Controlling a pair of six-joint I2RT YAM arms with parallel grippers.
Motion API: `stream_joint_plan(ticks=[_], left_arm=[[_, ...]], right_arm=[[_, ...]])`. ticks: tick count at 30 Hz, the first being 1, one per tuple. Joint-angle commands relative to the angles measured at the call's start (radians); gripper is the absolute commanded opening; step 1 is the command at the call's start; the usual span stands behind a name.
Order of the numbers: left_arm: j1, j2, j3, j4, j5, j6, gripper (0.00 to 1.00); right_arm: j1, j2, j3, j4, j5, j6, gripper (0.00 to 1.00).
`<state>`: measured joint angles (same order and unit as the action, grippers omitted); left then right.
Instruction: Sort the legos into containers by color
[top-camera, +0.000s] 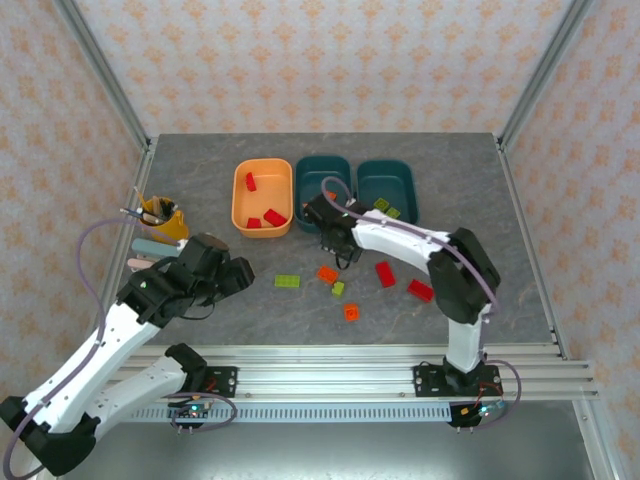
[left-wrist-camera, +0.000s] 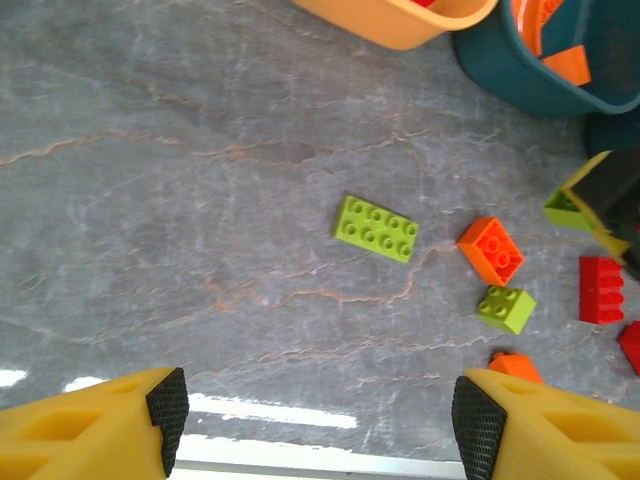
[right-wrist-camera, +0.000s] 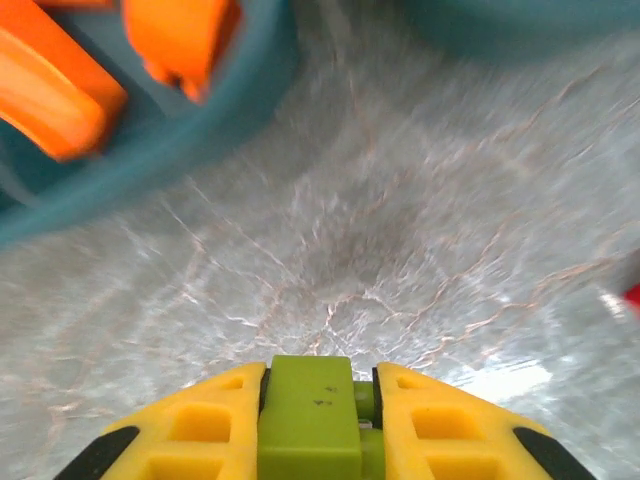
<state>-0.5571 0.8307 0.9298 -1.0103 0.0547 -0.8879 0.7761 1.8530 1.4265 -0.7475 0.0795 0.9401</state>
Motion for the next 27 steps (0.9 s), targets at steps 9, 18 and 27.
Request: stream_joint_plan(ticks=[9, 18, 27], left_arm=[[-0.017, 0.316, 0.239, 0.248, 0.074, 0.05, 0.74], [-0.016, 0.555, 0.42, 0.308, 0.103, 0.086, 0.74], [-0.02, 0.644, 0.437, 0.294, 0.105, 0.097, 0.74]], right_arm=[[-0.347, 0.065, 0.289, -0.092, 0.045, -0.461, 0.22], [-0.484, 0.467, 0.728, -0.208, -0.037, -0.528, 0.23], [-0.492, 0.611, 0.855, -0.271, -0.065, -0.502, 0.33]])
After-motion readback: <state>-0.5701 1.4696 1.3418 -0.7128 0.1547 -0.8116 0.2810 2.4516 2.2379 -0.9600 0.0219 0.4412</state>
